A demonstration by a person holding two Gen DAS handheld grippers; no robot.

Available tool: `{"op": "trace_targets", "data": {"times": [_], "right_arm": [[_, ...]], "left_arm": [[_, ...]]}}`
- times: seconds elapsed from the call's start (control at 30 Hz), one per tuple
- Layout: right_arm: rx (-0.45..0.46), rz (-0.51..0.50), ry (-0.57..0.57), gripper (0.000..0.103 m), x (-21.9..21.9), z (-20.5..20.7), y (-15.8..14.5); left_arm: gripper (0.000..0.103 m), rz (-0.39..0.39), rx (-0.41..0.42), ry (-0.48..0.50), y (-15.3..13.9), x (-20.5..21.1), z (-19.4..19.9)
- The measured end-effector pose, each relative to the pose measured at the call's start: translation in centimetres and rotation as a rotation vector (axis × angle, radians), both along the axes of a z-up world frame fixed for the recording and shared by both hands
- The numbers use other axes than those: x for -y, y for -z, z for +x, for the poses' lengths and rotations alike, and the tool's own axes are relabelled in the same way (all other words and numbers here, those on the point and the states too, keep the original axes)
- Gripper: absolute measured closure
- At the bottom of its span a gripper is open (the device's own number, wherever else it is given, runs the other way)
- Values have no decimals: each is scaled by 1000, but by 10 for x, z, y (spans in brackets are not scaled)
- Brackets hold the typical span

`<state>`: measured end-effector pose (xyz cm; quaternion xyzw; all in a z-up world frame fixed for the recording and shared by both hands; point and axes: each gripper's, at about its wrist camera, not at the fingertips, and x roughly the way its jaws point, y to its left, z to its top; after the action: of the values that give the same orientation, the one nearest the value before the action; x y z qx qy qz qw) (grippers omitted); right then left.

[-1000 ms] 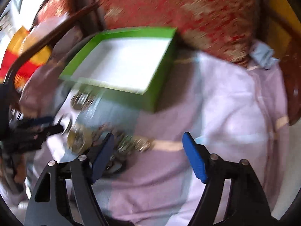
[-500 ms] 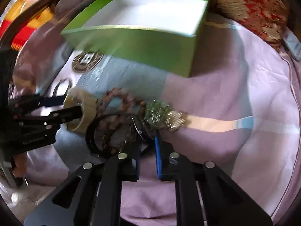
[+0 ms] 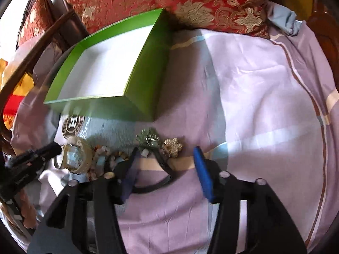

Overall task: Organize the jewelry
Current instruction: 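Grasp the black band with the right tool while the left tool grasps the white watch, then carry the black band and white watch into the green box and open both tools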

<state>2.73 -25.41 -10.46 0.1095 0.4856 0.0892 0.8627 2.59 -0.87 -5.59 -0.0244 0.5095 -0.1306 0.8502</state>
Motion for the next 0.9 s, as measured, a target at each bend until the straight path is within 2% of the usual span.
{"op": "trace_targets", "data": {"times": [0.03, 0.07, 0.1, 0.27, 0.37, 0.5, 0.53, 0.57, 0.6, 0.67, 0.9], "right_arm": [[4, -6, 0, 49, 0, 0, -1], [6, -15, -1, 49, -2, 0, -1], [7, -40, -2, 49, -4, 0, -1], [0, -167, -60, 50, -25, -1, 8], [13, -218, -89, 57, -36, 0, 12], [12, -238, -105, 66, -39, -1, 14], [10, -244, -107, 71, -39, -1, 15], [9, -249, -108, 74, -40, 0, 16], [13, -262, -107, 77, -41, -2, 15], [18, -273, -108, 85, -42, -3, 15], [29, -271, -128, 88, -47, -3, 16]], "left_arm": [[89, 9, -6, -3, 3, 0, 1], [84, 20, -10, -7, 5, 0, 1], [74, 25, -16, -10, 7, -1, 2], [58, 70, -42, -22, 18, -2, 3], [57, 93, -46, -15, 23, 3, 3], [57, 109, -40, -7, 26, 8, 3], [57, 110, -41, -6, 27, 8, 4], [63, 111, -46, -3, 28, 9, 5], [81, 113, -53, 0, 29, 11, 6], [92, 140, -60, 5, 32, 13, 5], [94, 129, -40, 2, 26, 14, 4]]}}
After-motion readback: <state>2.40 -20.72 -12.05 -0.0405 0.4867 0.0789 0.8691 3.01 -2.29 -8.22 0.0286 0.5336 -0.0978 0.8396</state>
